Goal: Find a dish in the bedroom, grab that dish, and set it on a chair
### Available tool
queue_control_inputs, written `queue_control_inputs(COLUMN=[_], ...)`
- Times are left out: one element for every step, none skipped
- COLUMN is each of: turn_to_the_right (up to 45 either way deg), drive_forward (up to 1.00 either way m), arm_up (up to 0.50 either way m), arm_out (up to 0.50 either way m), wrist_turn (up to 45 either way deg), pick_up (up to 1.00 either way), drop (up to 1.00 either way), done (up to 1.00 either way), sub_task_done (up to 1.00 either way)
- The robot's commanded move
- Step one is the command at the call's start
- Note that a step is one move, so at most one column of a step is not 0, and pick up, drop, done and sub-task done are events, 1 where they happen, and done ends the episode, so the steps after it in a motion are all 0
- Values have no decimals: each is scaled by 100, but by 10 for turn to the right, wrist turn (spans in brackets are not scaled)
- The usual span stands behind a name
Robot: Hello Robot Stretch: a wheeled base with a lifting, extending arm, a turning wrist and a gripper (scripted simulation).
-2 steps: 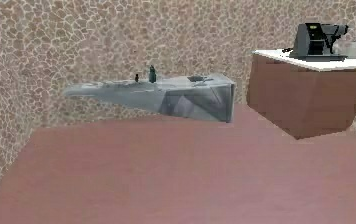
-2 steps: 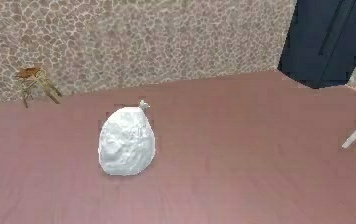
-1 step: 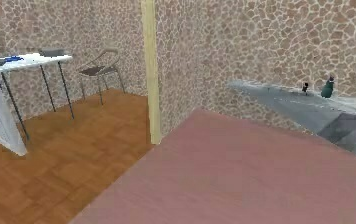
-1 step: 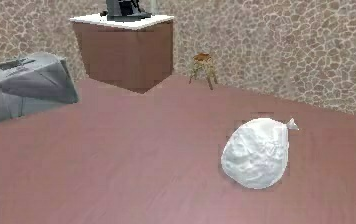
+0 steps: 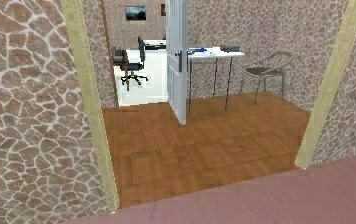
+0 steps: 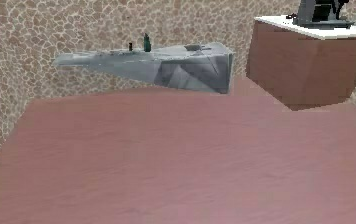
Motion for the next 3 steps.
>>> queue_control_inputs(turn_to_the_right=[-60,0,-240], drive_forward=[0,100,0], arm_up=[0,0,0], arm_out=[0,0,0], wrist_turn=[0,0,0], pick_up=[0,0,0], drop=[0,0,0], done=[0,0,0], sub_task_done=[0,0,0])
